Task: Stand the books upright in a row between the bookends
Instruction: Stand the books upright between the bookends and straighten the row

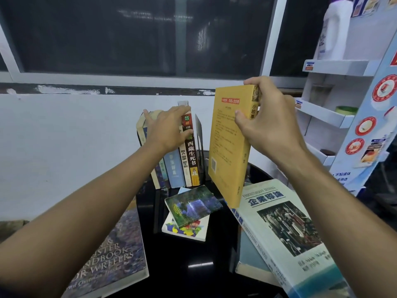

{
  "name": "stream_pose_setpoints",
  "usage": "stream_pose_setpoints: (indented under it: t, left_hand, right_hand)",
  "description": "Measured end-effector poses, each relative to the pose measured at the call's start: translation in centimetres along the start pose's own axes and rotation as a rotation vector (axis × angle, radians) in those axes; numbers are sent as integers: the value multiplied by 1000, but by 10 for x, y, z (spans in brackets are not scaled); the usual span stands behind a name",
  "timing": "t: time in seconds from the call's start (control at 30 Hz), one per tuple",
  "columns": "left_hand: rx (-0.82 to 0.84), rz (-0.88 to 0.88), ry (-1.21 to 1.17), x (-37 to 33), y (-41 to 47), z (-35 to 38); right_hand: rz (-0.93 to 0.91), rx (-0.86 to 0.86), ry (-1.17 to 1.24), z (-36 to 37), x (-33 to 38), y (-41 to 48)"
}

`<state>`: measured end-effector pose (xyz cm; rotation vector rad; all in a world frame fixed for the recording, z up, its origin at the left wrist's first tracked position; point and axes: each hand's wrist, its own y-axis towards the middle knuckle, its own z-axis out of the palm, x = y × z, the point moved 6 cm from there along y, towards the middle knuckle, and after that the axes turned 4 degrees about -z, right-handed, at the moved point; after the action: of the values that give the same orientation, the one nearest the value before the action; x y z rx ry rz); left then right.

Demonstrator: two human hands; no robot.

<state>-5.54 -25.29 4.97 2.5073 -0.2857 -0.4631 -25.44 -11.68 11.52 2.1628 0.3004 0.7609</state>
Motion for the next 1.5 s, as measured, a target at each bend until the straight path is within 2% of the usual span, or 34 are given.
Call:
stream_pose_setpoints:
  t: [0.87,1.17,1.5]
  left_hand:
    - [10,-23,-57,14,1,-7]
    - [38,11,-72,23,6,2]
    - [21,17,-64,23,4,2]
  right_hand:
    - [-52,151,-6,60,27,39]
    - [-34,37,101,97,5,44]
    - [-57,6,139,126,-14,32]
